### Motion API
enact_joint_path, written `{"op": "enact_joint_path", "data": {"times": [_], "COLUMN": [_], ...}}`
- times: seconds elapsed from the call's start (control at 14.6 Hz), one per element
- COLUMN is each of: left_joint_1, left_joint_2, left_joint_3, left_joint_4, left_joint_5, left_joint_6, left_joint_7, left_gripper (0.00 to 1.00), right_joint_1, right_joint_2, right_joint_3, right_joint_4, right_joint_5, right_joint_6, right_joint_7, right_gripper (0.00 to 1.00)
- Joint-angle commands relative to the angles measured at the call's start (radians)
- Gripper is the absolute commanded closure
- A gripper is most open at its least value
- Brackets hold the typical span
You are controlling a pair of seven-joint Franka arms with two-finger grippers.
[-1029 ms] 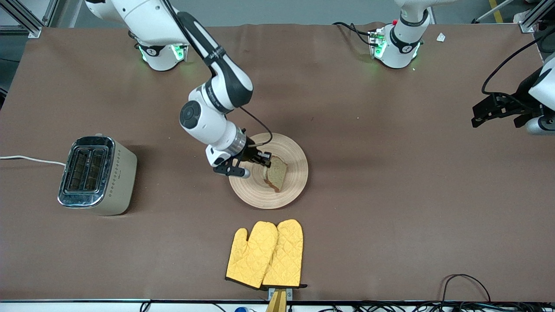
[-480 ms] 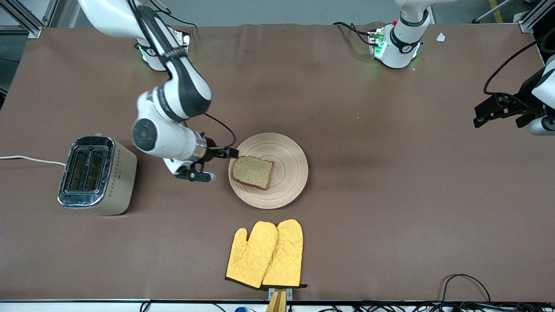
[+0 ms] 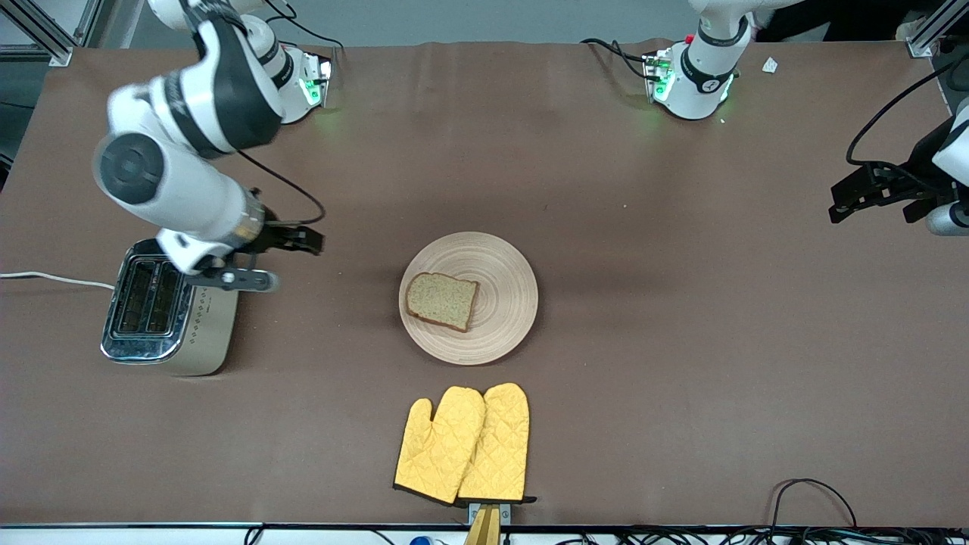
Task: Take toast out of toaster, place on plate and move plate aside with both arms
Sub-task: 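Withdraw the right gripper while the left gripper reaches toward the plate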
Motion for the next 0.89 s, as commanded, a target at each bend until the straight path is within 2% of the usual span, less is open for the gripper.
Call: {"op": "enact_joint_path", "data": {"times": [0.0,0.14,0.27,0.41,0.82], "left_joint_1": [0.001,-0.004,0.001,0.002,-0.017], "left_joint_2": [0.000,0.035,0.106,0.208,0.446], "left_joint_3": [0.002,0.001,0.004,0.002,-0.047], "left_joint_4": [0.012,0.010,0.007,0.006,0.004], "left_joint_5": [-0.002,-0.045,-0.248,-0.377,-0.507], "left_joint_6": [-0.002,0.001,0.049,0.190,0.317], "left_joint_7": [0.012,0.020,0.019,0.019,0.072], "left_gripper": [0.00,0.00,0.00,0.00,0.01], "right_joint_1": [-0.043,-0.086,-0.138,-0.182,-0.204], "right_joint_2": [-0.010,-0.046,-0.081,-0.083,-0.070], "right_joint_3": [-0.058,-0.084,-0.087,-0.093,-0.090], "right_joint_4": [0.137,0.164,0.165,0.177,0.191], "right_joint_5": [-0.043,-0.040,-0.046,-0.054,-0.062], "right_joint_6": [-0.077,-0.081,-0.081,-0.081,-0.071], "right_joint_7": [-0.077,-0.102,-0.195,-0.295,-0.314], "right_gripper": [0.00,0.00,0.00,0.00,0.00]}}
